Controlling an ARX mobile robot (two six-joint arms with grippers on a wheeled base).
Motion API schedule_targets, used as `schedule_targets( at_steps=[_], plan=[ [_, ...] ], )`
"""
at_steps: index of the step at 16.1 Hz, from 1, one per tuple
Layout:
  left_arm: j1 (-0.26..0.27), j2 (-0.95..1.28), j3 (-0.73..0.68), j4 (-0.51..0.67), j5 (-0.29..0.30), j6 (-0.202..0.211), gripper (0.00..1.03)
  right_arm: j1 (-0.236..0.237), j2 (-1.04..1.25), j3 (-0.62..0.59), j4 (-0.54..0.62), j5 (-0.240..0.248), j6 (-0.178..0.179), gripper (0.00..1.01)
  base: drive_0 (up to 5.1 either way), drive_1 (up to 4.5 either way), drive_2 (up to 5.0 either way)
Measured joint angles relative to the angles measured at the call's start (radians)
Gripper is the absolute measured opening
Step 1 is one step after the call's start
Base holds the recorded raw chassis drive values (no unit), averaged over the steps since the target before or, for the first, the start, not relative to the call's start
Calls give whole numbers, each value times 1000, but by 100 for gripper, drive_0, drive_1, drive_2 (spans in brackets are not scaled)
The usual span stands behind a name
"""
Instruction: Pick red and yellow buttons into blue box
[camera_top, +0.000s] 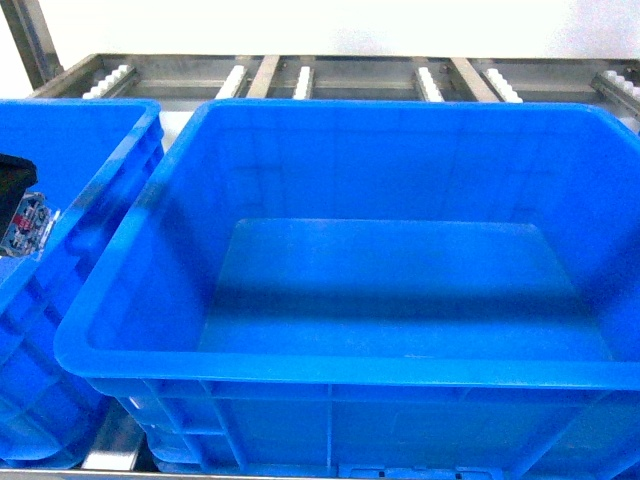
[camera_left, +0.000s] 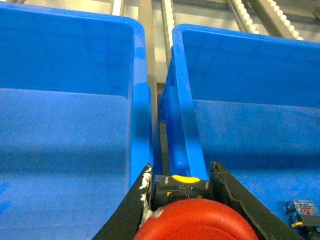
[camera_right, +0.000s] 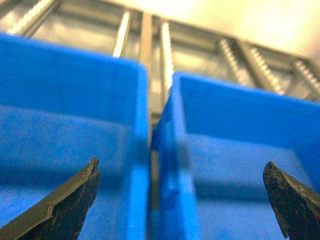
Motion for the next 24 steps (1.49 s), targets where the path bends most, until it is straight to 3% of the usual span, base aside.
schedule_targets(
  at_steps=[2, 4, 5, 7, 11, 12, 13, 15, 16, 18, 21, 23, 24],
  plan=[
    [0, 0, 0, 0, 0, 0, 29, -144, -219, -97, 42, -108, -30, 98, 0, 0, 0],
    [0, 0, 0, 0, 0, 0, 29, -251, -386, -164, -56, -224, -39, 98, 0, 0, 0],
    [0, 0, 0, 0, 0, 0, 29, -278, -480, -196, -148, -265, -36, 98, 0, 0, 0],
    [0, 0, 0, 0, 0, 0, 29, -234, -658, -250, -327, -251, -21, 98, 0, 0, 0],
    [0, 1, 0, 6, 0, 0, 29, -230, -678, -255, -332, -249, -18, 98, 0, 0, 0],
    [1, 32, 6, 55, 1, 18, 29, -230, -678, -255, -332, -249, -18, 98, 0, 0, 0],
    [6, 95, 39, 93, 18, 42, 29, -230, -678, -255, -332, -249, -18, 98, 0, 0, 0],
    [16, 240, 146, 113, 121, 91, 29, -230, -678, -255, -332, -249, -18, 98, 0, 0, 0],
    [10, 333, 220, 135, 195, 135, 29, -230, -678, -255, -332, -249, -17, 98, 0, 0, 0],
    [-37, 500, 363, 168, 271, 225, 29, -230, -678, -255, -332, -249, -17, 98, 0, 0, 0],
    [-154, 708, 576, 95, 385, 422, 29, -230, -678, -255, -332, -249, -17, 98, 0, 0, 0],
    [-206, 809, 667, 36, 402, 491, 29, -230, -678, -255, -332, -249, -17, 98, 0, 0, 0],
    [-216, 858, 714, -6, 431, 491, 29, -230, -678, -255, -332, -249, -17, 98, 0, 0, 0]
  ],
)
